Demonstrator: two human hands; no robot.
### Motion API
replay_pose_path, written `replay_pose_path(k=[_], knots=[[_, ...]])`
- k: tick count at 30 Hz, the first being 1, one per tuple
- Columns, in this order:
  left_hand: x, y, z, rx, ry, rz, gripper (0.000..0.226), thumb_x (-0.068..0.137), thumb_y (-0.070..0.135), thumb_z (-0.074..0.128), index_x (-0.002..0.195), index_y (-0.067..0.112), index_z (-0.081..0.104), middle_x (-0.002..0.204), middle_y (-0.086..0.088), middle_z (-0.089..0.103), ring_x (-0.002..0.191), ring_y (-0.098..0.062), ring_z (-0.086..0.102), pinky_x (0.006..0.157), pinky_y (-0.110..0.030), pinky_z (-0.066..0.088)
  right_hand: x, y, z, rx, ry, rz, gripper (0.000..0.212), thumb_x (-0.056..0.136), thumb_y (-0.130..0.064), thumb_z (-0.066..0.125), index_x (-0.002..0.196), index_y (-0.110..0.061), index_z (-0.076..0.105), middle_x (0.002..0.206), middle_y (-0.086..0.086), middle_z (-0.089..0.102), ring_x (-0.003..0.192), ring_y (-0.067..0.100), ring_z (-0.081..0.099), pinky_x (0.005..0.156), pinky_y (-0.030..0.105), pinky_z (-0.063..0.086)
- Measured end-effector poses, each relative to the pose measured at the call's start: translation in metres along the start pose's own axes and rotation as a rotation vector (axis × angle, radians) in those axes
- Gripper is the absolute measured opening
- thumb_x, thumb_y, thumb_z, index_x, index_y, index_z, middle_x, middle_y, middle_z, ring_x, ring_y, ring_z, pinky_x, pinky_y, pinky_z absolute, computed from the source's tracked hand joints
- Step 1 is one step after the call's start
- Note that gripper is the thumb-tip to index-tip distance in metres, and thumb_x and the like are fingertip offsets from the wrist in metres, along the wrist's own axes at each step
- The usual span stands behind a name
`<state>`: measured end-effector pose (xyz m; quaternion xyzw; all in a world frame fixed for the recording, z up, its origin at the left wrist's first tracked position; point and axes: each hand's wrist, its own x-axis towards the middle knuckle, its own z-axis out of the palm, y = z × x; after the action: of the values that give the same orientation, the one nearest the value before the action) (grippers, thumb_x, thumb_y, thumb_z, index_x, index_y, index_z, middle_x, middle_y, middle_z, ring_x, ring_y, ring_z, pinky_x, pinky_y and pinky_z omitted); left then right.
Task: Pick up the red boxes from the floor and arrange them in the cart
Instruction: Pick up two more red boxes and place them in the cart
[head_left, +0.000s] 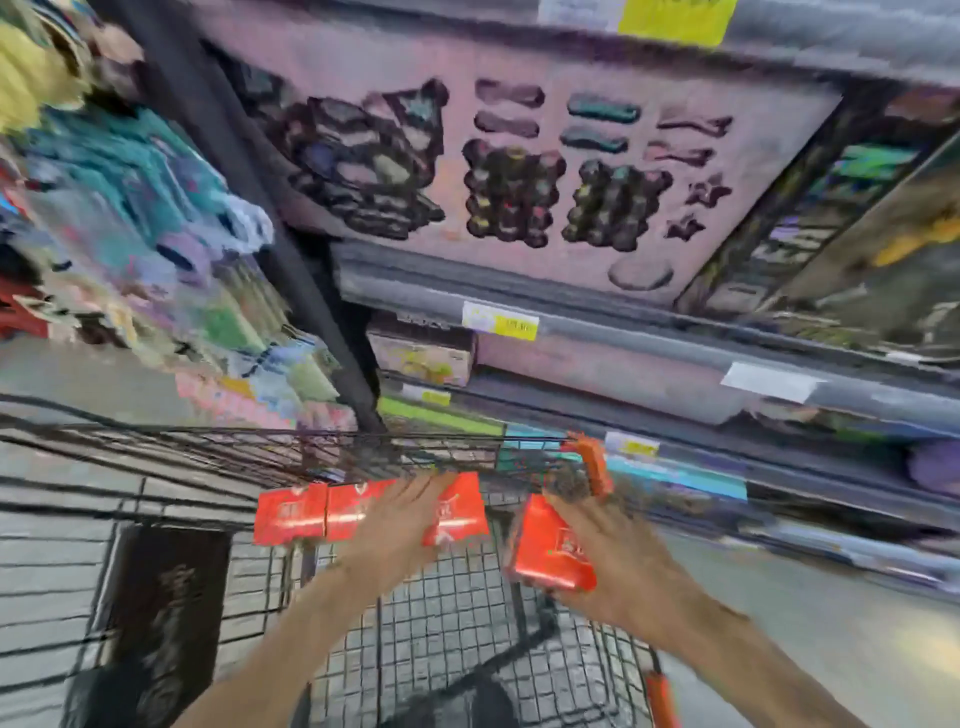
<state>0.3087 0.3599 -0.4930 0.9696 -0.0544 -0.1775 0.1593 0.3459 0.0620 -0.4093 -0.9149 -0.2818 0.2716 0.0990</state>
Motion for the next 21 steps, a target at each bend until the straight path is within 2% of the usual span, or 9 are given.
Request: replay_pose_path(k=[4,8,15,18,21], knots=[[0.030,-0.024,0.044,0.040,0.019,0.054,0.099,0.083,0.043,0.076,0.157,0.027,0.013,0.157,0.001,0.034,0.144,-0.024,0.032,0.122,-0.035,0.021,0.021,0.006,0.027,-0.010,-0.002,0.009,0.108,0.084,-0.058,0.069,0.158,-0.042,-0.009,0.156,-0.013,0.027,0.140,0.015,0.030,0.120,0.033,0.021],[0.042,-0.041,0.074,0.041,-0.023,0.024,0.105,0.083,0.034,0.078,0.159,0.027,0.007,0.159,0.001,0.029,0.145,-0.024,0.029,0.126,-0.038,0.020,0.037,0.009,0.044,-0.047,-0.017,0.028,0.107,0.087,-0.053,0.068,0.160,-0.038,-0.008,0.159,-0.009,0.023,0.145,0.017,0.026,0.124,0.037,0.018],[0.040,-0.048,0.085,0.064,0.047,0.008,0.099,0.086,0.033,0.075,0.160,0.025,0.009,0.159,-0.001,0.029,0.146,-0.025,0.031,0.126,-0.041,0.021,0.048,0.011,0.061,-0.059,-0.025,0.045,0.103,0.087,-0.050,0.069,0.161,-0.036,-0.001,0.157,-0.010,0.028,0.144,0.018,0.029,0.122,0.037,0.018],[0.039,-0.045,0.082,0.071,0.083,-0.027,0.096,0.084,0.029,0.077,0.158,0.024,0.016,0.155,0.000,0.034,0.144,-0.026,0.035,0.126,-0.043,0.021,0.061,0.010,0.064,-0.082,-0.021,0.050,0.103,0.087,-0.048,0.070,0.161,-0.037,0.000,0.154,-0.010,0.030,0.142,0.018,0.030,0.122,0.039,0.018],[0.039,-0.044,0.081,0.154,0.155,-0.051,0.097,0.076,0.031,0.083,0.154,0.023,0.026,0.146,0.000,0.042,0.136,-0.026,0.041,0.123,-0.052,0.026,0.083,0.010,0.069,-0.120,-0.002,0.041,0.104,0.085,-0.041,0.073,0.161,-0.036,0.002,0.153,-0.007,0.032,0.141,0.021,0.032,0.122,0.043,0.019]])
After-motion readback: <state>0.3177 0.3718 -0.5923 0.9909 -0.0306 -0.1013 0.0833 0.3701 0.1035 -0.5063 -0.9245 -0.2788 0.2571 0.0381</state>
